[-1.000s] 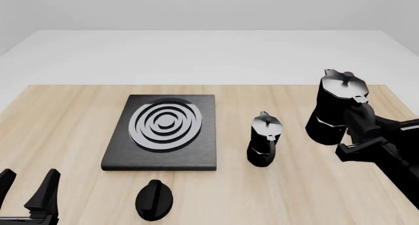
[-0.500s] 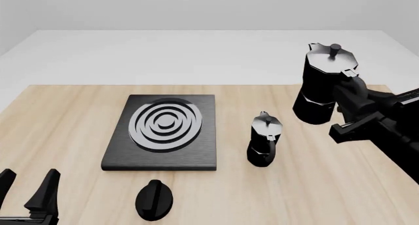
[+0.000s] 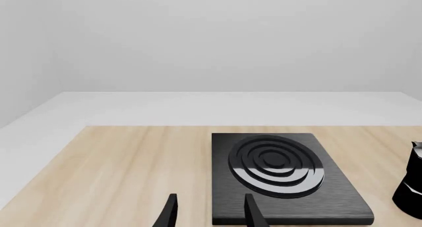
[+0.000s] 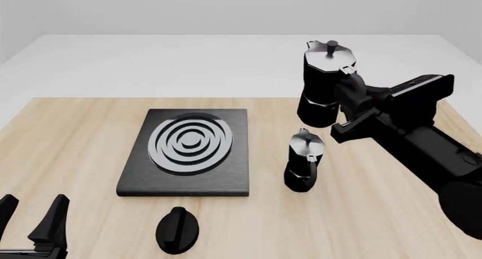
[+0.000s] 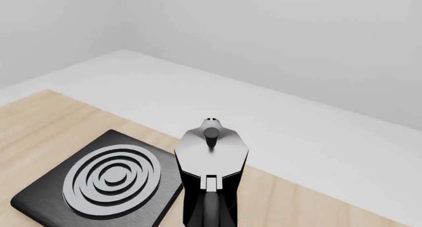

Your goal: Put the right moka pot on the stove.

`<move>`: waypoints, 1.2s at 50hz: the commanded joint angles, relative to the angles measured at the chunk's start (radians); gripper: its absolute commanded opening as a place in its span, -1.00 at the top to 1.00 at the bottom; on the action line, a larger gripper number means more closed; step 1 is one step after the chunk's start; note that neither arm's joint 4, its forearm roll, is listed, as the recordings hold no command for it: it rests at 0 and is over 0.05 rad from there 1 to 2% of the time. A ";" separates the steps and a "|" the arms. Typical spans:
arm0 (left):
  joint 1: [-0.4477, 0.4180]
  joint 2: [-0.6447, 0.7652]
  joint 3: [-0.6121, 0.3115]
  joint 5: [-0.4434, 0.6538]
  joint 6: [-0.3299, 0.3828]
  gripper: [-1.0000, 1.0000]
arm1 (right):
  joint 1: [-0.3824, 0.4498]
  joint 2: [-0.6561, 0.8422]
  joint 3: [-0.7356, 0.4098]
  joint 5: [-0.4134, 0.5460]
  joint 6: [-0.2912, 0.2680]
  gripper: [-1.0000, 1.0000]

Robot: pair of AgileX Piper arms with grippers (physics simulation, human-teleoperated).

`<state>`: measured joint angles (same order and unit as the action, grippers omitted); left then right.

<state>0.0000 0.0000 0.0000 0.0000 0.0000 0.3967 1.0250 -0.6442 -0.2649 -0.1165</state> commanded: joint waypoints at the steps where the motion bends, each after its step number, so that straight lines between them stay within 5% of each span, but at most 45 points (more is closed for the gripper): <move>1: 0.000 0.000 0.000 0.000 0.000 -1.00 | 0.065 0.144 -0.076 -0.116 -0.003 1.00; 14: 0.000 0.000 0.000 0.000 0.000 -1.00 | 0.137 0.294 -0.138 -0.209 -0.022 1.00; 60: 0.000 0.000 0.000 0.000 0.000 -1.00 | 0.300 0.713 -0.370 -0.418 0.066 1.00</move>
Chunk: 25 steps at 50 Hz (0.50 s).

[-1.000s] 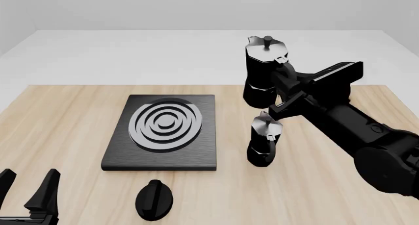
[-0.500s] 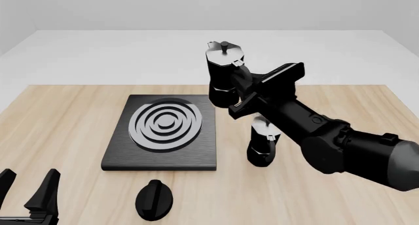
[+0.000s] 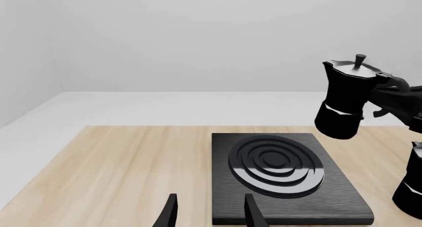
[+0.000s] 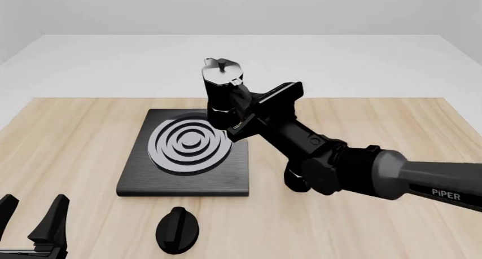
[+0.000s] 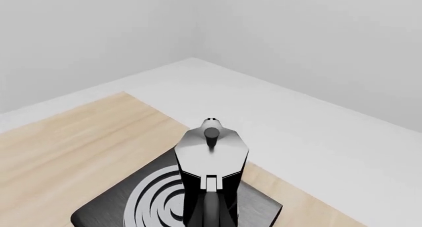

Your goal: Put the right moka pot on the stove.

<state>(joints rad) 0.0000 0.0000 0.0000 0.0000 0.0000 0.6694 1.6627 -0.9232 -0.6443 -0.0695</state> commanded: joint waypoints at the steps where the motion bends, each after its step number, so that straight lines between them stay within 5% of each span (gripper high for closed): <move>1: 0.000 0.000 0.000 0.000 0.000 -1.00 | 0.026 0.083 -0.098 -0.038 0.017 1.00; 25: 0.000 0.000 0.000 0.000 0.000 -1.00 | 0.065 0.288 -0.212 -0.093 0.023 1.00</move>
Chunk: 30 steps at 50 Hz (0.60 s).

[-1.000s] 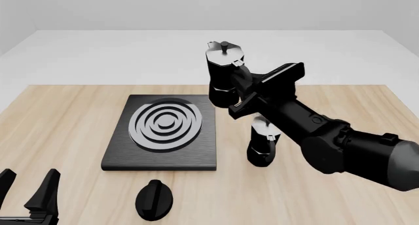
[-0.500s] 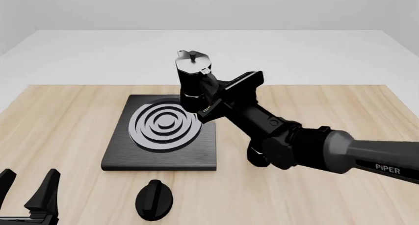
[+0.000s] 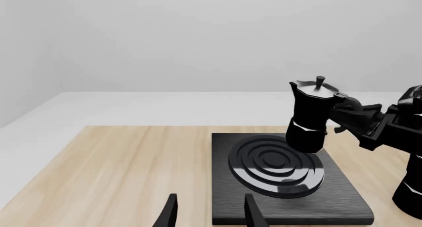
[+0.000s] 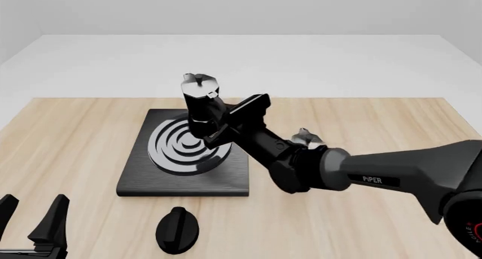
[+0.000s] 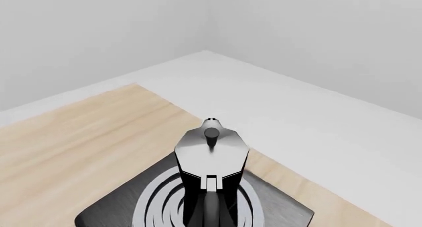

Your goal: Put the right moka pot on the stove.

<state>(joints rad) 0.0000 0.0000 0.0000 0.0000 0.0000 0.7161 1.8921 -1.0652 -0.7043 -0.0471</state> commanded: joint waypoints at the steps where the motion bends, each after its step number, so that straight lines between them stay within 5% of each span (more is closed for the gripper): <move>1: 0.000 0.000 0.000 0.000 0.000 -1.00 | 0.022 0.064 -0.075 -0.032 -0.005 1.00; 30: 0.000 0.000 0.000 0.000 0.000 -1.00 | 0.057 0.224 -0.239 -0.005 -0.029 1.00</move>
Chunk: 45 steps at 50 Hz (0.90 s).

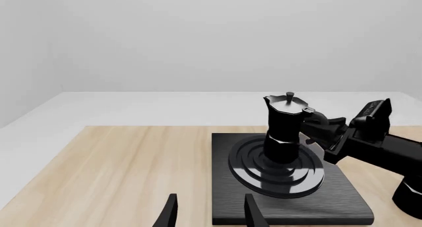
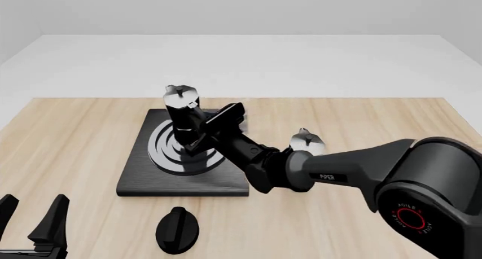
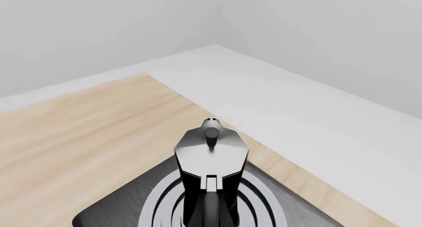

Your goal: Put the right moka pot on the stove.

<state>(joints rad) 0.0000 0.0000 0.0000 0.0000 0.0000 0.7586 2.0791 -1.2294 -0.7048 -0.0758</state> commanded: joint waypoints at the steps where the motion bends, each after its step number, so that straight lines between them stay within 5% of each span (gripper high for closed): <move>1: 0.000 0.000 0.000 0.000 0.000 -1.00 | 0.017 0.041 -0.077 -0.005 0.002 1.00; 37: 0.000 0.000 0.000 0.000 0.000 -1.00 | 0.021 0.175 -0.146 0.006 0.028 1.00; 38: 0.000 0.000 0.000 0.000 0.000 -1.00 | 0.008 0.186 -0.169 0.033 0.015 -1.00; 45: 0.000 0.000 0.000 0.000 0.000 -1.00 | 0.023 0.158 -0.125 0.014 0.026 -1.00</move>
<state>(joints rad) 0.0000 0.0000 0.0000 0.0000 0.0000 0.7786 2.2304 -1.3670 -0.6980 -0.0545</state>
